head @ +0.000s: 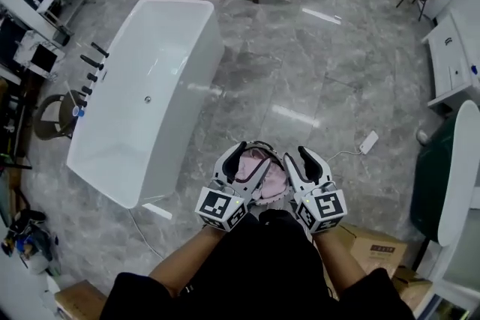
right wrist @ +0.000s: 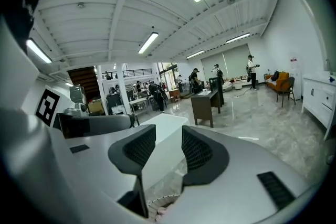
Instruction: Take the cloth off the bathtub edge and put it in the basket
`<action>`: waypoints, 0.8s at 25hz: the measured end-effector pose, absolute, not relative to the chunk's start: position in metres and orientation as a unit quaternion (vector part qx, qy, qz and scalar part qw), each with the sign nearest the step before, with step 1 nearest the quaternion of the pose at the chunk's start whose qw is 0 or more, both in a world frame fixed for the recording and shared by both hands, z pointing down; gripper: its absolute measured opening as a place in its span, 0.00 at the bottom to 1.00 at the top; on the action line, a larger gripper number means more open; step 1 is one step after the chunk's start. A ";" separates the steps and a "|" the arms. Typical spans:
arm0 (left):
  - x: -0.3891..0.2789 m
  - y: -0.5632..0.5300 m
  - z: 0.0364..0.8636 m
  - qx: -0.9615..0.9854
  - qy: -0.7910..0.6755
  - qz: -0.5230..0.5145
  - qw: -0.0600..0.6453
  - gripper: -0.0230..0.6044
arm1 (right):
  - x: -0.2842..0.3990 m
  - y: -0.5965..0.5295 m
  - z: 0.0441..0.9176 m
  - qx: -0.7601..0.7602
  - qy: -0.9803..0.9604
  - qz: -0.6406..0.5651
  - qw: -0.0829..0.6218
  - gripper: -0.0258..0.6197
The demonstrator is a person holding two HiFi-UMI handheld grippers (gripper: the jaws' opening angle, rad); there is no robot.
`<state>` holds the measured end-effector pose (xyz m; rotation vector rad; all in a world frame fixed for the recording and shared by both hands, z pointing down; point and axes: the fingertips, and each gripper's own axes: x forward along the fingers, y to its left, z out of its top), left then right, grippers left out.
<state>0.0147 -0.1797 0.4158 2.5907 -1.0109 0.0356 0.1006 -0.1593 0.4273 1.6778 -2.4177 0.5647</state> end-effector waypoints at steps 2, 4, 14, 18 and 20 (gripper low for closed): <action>0.007 -0.185 0.400 0.925 -0.335 0.002 0.179 0.49 | 0.088 -0.163 0.414 0.562 -0.803 0.188 0.059 0.30; -0.001 -0.188 0.388 0.930 -0.324 0.002 0.173 0.45 | 0.077 -0.164 0.403 0.569 -0.802 0.175 0.046 0.30; -0.024 -0.196 0.349 0.948 -0.278 -0.019 0.155 0.06 | 0.050 -0.176 0.352 0.633 -0.764 0.120 0.016 0.12; -0.025 -0.199 0.342 0.953 -0.272 -0.020 0.132 0.06 | 0.034 -0.176 0.341 0.635 -0.767 0.091 0.034 0.10; -0.028 -0.198 0.338 0.955 -0.272 -0.008 0.120 0.06 | 0.026 -0.177 0.340 0.641 -0.762 0.080 0.046 0.09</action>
